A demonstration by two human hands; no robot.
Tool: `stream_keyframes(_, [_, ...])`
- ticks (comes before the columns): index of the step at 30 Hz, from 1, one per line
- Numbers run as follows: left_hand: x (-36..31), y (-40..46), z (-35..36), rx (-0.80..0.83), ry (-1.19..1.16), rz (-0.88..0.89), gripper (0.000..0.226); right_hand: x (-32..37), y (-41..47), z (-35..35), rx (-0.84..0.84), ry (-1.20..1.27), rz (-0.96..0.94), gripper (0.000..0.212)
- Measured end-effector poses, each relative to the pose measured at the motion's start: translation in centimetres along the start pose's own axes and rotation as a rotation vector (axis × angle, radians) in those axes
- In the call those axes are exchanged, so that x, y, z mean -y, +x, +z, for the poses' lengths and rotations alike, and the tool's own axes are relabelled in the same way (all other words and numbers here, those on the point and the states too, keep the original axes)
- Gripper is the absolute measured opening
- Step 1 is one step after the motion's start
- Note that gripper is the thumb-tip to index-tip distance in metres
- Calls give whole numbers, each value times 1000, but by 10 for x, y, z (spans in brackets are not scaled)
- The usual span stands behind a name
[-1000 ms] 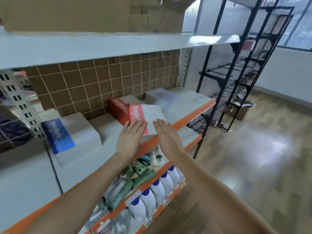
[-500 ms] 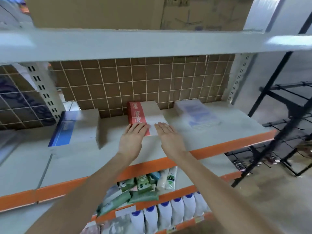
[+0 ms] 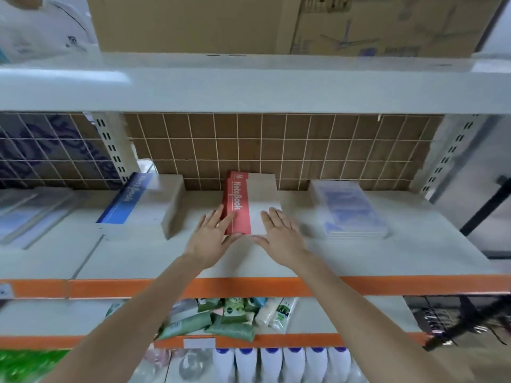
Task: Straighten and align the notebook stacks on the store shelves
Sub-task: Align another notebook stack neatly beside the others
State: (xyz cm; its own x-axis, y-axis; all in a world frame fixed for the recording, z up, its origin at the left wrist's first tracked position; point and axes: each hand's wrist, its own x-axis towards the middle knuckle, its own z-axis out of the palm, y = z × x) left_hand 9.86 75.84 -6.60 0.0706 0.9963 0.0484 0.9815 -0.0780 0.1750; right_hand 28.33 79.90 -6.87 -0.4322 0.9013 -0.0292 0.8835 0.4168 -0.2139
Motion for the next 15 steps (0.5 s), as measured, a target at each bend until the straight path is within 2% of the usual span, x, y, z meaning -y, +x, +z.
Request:
stream_keyframes(6, [7,9,-5,-17,-77,-15,64,-15,6,5,-182,189,71,77])
stream_keyframes(15, [12,17,-7,-109,-120,8,60,-27,18,1,-213,328,77,79])
